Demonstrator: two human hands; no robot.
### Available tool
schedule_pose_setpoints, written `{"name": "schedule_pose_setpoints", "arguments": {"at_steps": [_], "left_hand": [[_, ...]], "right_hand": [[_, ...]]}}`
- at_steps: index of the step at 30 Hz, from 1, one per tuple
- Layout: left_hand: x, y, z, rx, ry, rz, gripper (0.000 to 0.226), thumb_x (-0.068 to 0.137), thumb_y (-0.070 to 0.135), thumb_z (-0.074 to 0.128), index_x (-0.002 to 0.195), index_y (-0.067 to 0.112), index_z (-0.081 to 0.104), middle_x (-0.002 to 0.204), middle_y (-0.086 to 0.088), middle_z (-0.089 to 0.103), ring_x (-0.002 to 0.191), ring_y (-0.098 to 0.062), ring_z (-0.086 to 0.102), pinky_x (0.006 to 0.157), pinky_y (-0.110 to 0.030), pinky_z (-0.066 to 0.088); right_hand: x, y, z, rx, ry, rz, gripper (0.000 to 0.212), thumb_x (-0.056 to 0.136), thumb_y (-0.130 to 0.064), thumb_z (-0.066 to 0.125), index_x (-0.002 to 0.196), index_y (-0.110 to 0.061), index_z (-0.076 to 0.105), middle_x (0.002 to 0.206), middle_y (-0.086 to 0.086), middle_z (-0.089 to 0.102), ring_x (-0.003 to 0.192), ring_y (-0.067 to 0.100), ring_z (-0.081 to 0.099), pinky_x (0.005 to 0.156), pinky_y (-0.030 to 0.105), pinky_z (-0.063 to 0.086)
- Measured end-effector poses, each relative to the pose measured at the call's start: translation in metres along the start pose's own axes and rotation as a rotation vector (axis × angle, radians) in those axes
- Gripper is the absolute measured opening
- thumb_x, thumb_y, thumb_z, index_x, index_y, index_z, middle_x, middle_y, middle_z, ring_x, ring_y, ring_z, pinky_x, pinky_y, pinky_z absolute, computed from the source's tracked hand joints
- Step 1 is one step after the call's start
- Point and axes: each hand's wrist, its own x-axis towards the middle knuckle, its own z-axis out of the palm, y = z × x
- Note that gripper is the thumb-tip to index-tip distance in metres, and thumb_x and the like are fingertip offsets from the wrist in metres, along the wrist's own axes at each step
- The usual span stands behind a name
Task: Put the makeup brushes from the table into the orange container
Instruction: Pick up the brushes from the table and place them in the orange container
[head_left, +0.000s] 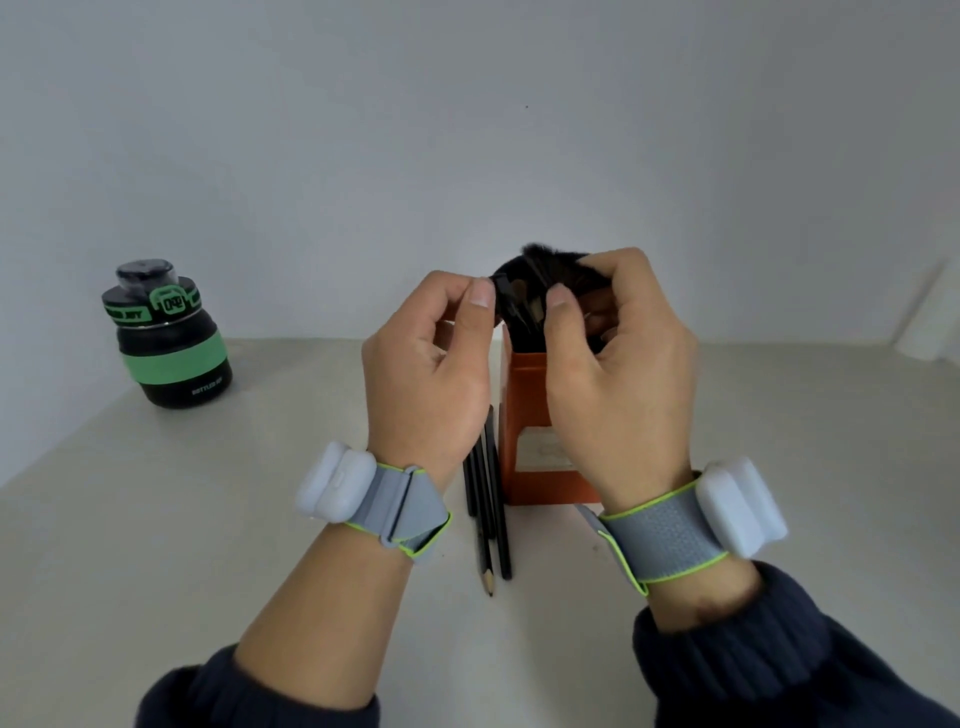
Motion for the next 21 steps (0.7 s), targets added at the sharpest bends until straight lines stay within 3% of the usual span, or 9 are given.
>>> {"name": "schedule_pose_setpoints", "arguments": {"at_steps": [4,9,12,15,18,21], "left_hand": [[0.000,-0.007,-0.005,0.175,0.003,0.199,0.028,0.100,0.026,0.050,0.081,0.009,0.062,0.068,-0.009,0.063,0.059,-0.024,0.053,0.054,-0.040,0.045],[0.002,-0.015,-0.013,0.290,-0.024,0.299,0.029,0.101,0.027,0.047,0.080,0.012,0.061,0.064,0.001,0.051,0.058,-0.016,0.045,0.054,-0.031,0.038],[0.004,-0.017,-0.017,0.156,-0.006,0.179,0.034,0.101,0.035,0.039,0.086,0.018,0.064,0.069,0.006,0.060,0.060,-0.009,0.053,0.055,-0.032,0.042],[0.011,-0.026,-0.027,0.073,0.032,0.037,0.031,0.099,0.035,0.039,0.091,0.024,0.067,0.070,0.010,0.063,0.055,-0.004,0.050,0.056,-0.029,0.042],[0.017,-0.038,-0.042,0.179,0.002,-0.039,0.020,0.096,0.026,0.046,0.090,0.025,0.066,0.073,0.006,0.066,0.056,-0.004,0.051,0.061,-0.026,0.042],[0.021,-0.050,-0.055,0.414,-0.181,-0.148,0.011,0.094,0.023,0.053,0.089,0.024,0.063,0.078,0.004,0.068,0.073,-0.015,0.062,0.069,-0.030,0.045]], "right_hand": [[0.000,0.000,0.001,0.016,-0.006,0.052,0.012,0.090,-0.025,0.057,0.097,-0.016,0.061,0.077,0.000,0.066,0.075,0.032,0.061,0.070,0.048,0.051],[-0.001,-0.003,0.001,0.045,0.003,0.047,0.020,0.091,-0.026,0.056,0.106,-0.016,0.063,0.079,-0.006,0.065,0.078,0.031,0.062,0.075,0.050,0.051],[-0.002,-0.004,0.000,0.021,0.075,-0.014,0.026,0.090,-0.021,0.058,0.115,-0.014,0.061,0.089,-0.007,0.062,0.084,0.024,0.058,0.080,0.048,0.048],[-0.005,-0.005,-0.003,0.042,0.131,-0.156,0.020,0.088,-0.009,0.060,0.107,-0.009,0.062,0.088,-0.003,0.057,0.079,0.019,0.052,0.074,0.042,0.047],[-0.014,-0.012,0.001,0.114,0.055,-0.296,0.013,0.087,-0.001,0.060,0.097,-0.005,0.066,0.086,-0.007,0.052,0.071,0.010,0.048,0.068,0.025,0.044],[-0.028,-0.020,0.012,0.121,-0.134,-0.357,0.012,0.088,-0.002,0.061,0.097,-0.005,0.070,0.086,0.002,0.061,0.067,0.005,0.046,0.068,0.017,0.044]]}}
